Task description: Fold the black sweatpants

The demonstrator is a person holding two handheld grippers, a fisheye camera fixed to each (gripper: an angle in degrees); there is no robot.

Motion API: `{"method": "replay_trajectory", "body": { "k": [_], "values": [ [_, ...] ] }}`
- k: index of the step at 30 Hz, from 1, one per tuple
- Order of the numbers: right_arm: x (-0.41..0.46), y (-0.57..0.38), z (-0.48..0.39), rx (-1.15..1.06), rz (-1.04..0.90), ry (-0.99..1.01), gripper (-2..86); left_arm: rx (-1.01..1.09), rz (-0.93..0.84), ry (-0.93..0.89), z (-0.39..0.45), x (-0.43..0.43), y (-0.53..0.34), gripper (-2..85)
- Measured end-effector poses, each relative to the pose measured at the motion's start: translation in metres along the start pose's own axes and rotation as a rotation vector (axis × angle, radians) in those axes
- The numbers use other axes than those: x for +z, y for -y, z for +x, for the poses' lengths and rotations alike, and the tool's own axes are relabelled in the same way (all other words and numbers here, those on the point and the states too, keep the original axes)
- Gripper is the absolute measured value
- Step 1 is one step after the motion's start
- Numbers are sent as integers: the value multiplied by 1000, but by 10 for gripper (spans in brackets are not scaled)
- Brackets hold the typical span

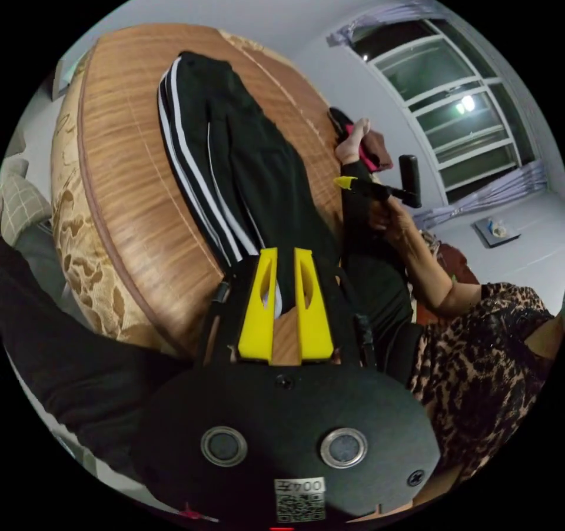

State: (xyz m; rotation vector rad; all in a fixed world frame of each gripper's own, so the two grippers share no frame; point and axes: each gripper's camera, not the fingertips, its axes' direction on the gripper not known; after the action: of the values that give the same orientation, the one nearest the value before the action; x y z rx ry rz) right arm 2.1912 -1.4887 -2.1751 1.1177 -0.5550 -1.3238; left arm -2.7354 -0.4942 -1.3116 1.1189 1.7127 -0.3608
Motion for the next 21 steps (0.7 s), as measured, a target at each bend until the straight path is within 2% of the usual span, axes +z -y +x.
{"method": "replay_trajectory", "body": {
  "k": [4, 8, 14, 21],
  "values": [
    [19, 62, 6, -44, 22, -50, 83, -65, 73, 15, -12, 26, 28, 71],
    [46, 105, 8, -42, 29, -88, 106, -129, 29, 103, -17, 56, 45, 76],
    [75, 109, 0, -43, 8, -58, 85, -99, 51, 184, 0, 68, 39, 46],
    [54, 100, -48, -190, 77, -205, 40, -57, 104, 235, 20, 67, 25, 21]
  ]
}}
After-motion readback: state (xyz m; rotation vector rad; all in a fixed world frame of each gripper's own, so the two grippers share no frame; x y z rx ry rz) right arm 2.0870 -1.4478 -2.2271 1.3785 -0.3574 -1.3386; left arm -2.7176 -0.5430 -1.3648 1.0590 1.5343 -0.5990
